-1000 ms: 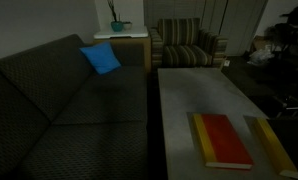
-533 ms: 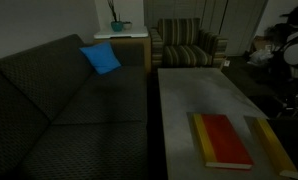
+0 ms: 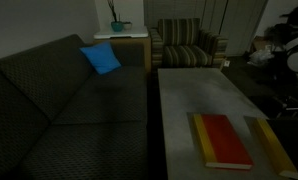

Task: Move the black book closer to the red book

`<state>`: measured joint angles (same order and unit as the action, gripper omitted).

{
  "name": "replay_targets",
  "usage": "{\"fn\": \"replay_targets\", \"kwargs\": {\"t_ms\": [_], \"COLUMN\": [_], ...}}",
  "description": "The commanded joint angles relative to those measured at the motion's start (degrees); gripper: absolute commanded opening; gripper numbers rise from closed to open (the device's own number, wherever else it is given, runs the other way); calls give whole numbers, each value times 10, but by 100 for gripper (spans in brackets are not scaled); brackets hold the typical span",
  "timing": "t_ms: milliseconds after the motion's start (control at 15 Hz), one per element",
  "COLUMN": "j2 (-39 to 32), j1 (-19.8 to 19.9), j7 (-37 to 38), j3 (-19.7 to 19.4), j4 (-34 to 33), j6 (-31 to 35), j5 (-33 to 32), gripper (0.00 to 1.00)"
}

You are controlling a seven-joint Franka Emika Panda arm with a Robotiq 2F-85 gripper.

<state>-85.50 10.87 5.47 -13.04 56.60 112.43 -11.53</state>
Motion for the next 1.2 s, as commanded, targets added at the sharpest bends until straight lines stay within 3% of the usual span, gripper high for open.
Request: {"fn": "replay_targets", "kwargs": {"t_ms": [0,600,1133], "j2": [0,0,-4], "j1": [10,-4,-67], "j7": [-30,18,150], "j3": [7,15,16], "j4": [0,18,105], "j6": [-45,-2,76], "j5": [-3,0,-1], "gripper": [100,100,100]}}
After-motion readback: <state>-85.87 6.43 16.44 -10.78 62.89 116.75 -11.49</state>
